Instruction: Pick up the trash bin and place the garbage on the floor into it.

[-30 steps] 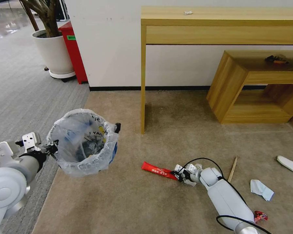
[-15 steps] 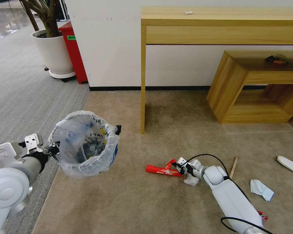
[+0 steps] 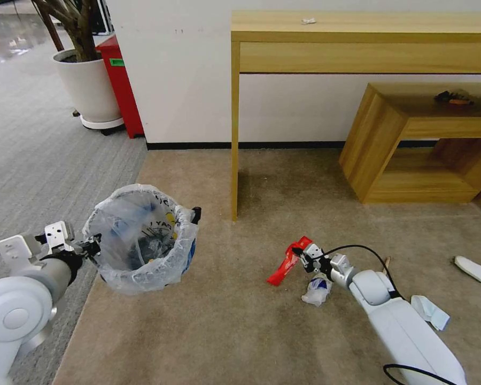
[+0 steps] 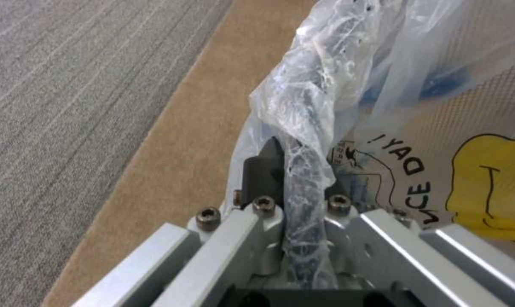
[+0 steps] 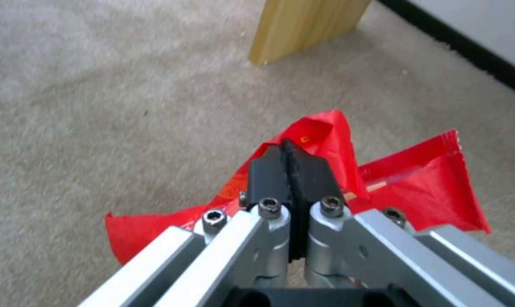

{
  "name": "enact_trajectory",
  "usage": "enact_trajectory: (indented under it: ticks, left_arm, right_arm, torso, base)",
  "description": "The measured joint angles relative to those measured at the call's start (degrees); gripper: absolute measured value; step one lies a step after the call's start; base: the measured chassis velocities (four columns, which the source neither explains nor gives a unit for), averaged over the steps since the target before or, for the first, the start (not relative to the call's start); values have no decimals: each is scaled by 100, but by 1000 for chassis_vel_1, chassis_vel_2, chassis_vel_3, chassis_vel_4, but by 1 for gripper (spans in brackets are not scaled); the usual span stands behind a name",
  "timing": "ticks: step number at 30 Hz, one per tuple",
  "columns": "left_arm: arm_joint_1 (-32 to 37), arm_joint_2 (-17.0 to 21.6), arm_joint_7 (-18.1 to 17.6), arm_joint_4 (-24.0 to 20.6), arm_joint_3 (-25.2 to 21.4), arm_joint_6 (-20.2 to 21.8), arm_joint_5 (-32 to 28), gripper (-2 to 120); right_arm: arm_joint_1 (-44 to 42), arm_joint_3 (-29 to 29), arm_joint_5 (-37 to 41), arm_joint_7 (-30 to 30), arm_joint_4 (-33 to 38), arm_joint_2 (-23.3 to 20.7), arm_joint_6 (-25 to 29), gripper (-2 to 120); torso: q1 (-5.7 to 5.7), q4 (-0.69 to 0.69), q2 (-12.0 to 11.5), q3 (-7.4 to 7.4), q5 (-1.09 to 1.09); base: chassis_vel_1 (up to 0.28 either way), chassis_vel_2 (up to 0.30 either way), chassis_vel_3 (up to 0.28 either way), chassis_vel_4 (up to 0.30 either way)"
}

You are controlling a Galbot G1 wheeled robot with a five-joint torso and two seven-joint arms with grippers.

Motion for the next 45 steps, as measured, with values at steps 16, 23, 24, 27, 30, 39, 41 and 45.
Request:
enact_trajectory:
  ticks: [16,23,24,27,30,39,41,45]
  left_arm:
    - [58,-46,79,-71,354,0,145,0]
    - [152,-8,138,-230,548,0,15,0]
    - [162,3,145,-261,573,0,-17,0]
    - [183,46,176,-324,673,0,-97,0]
    - [185,97,241,-321,793,0,-101,0]
    - [-15,211,496,-241,1297,0,-158,0]
    - [-108,255,538,-179,1457,0,-176,0]
    - [-241,274,602,-63,1641,0,-201,0]
  right_arm:
    - [-412,518,1150,235,1663,-570,83,0]
    - [-419,616,2042,361,2249,-638,222,0]
    - [-410,616,2141,371,2301,-640,237,0]
    - [-358,611,2451,357,2480,-642,319,0]
    - [-314,585,2703,294,2661,-635,368,0]
    - [14,145,3215,91,2881,-513,601,0]
    - [111,-7,3339,43,2821,-452,659,0]
    - [211,-200,3460,-94,2695,-318,739,0]
  torso:
    - [0,0,0,0,-1]
    - [0,0,0,0,0]
    - [0,1,0,0,0]
    - [0,0,0,0,0]
    - [0,0,0,0,-1]
    - [0,0,0,0,-1]
    - [0,0,0,0,-2]
    - [0,0,0,1,-2]
  base:
    - [0,0,0,0]
    - [0,0,0,0]
    - [0,0,0,0]
    - [0,0,0,0]
    - [0,0,0,0]
    - [0,0,0,0]
    - [0,0,0,0]
    - [0,0,0,0]
